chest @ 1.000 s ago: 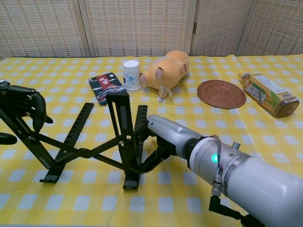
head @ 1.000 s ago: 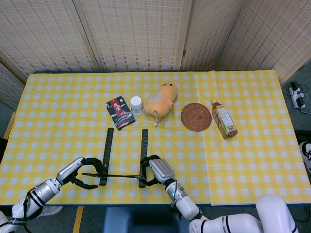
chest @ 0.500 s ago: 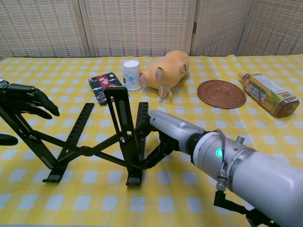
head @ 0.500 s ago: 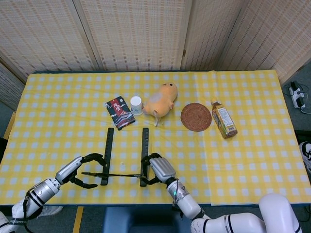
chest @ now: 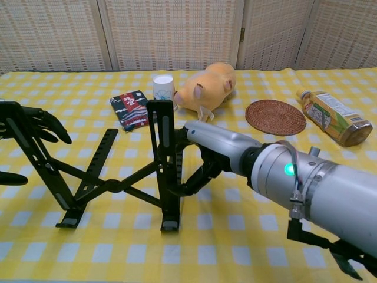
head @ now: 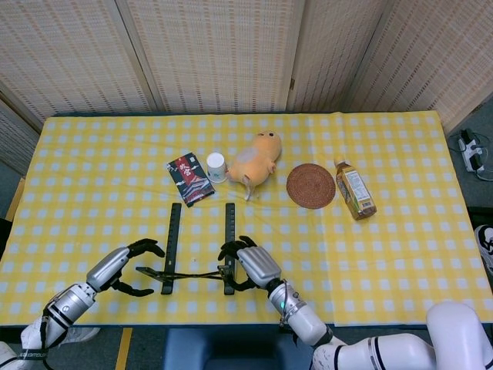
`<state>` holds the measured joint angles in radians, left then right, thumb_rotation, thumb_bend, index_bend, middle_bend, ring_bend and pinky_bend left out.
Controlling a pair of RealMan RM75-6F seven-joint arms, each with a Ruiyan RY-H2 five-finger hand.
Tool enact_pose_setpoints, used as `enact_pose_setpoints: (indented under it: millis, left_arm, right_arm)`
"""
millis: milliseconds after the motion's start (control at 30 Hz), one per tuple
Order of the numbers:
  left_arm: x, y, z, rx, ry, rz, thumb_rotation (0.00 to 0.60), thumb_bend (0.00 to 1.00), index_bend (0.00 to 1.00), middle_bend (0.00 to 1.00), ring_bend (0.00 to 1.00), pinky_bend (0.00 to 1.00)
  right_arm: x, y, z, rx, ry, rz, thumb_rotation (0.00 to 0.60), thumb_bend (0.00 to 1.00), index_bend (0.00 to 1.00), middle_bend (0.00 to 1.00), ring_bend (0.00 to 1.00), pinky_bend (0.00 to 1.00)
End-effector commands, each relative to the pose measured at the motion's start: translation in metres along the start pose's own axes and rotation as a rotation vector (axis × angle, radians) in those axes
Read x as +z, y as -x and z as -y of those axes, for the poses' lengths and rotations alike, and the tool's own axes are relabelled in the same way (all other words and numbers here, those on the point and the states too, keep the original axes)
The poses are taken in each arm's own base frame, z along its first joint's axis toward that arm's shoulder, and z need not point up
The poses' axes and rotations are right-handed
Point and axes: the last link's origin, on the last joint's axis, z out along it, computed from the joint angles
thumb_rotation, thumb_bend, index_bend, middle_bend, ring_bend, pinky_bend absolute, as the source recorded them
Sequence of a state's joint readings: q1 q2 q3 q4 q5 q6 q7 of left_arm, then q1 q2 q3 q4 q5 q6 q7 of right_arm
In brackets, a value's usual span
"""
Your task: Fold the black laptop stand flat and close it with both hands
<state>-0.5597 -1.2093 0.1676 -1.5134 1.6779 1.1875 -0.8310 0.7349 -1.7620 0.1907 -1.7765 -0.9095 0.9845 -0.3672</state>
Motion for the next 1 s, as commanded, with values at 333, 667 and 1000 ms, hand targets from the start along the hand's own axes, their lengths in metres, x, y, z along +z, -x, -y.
enact_pose_setpoints:
  millis: [333,667,1000]
  left_arm:
    - [0.000,0.014,0.004,0.175,-0.102,-0.059,0.600,0.18,0.45,0.31,0.20,0.20]
    - [0.006,0.036,-0.001,0.241,-0.128,-0.084,0.600,0.19,0.51,0.34,0.24,0.25]
    - [0.015,0.052,0.002,0.337,-0.155,-0.119,0.600,0.28,0.55,0.37,0.27,0.28]
  right_arm:
    - [-0.006,-0.013,0.011,-0.008,-0.034,-0.011,0.600,0.38,0.33,0.22,0.15,0.05]
    - [-0.009,-0.012,0.015,-0.014,-0.040,-0.010,0.600,0.38,0.33,0.21,0.15,0.05]
    - [-0.012,-0.012,0.015,-0.014,-0.038,-0.008,0.600,0.38,0.33,0.21,0.15,0.05]
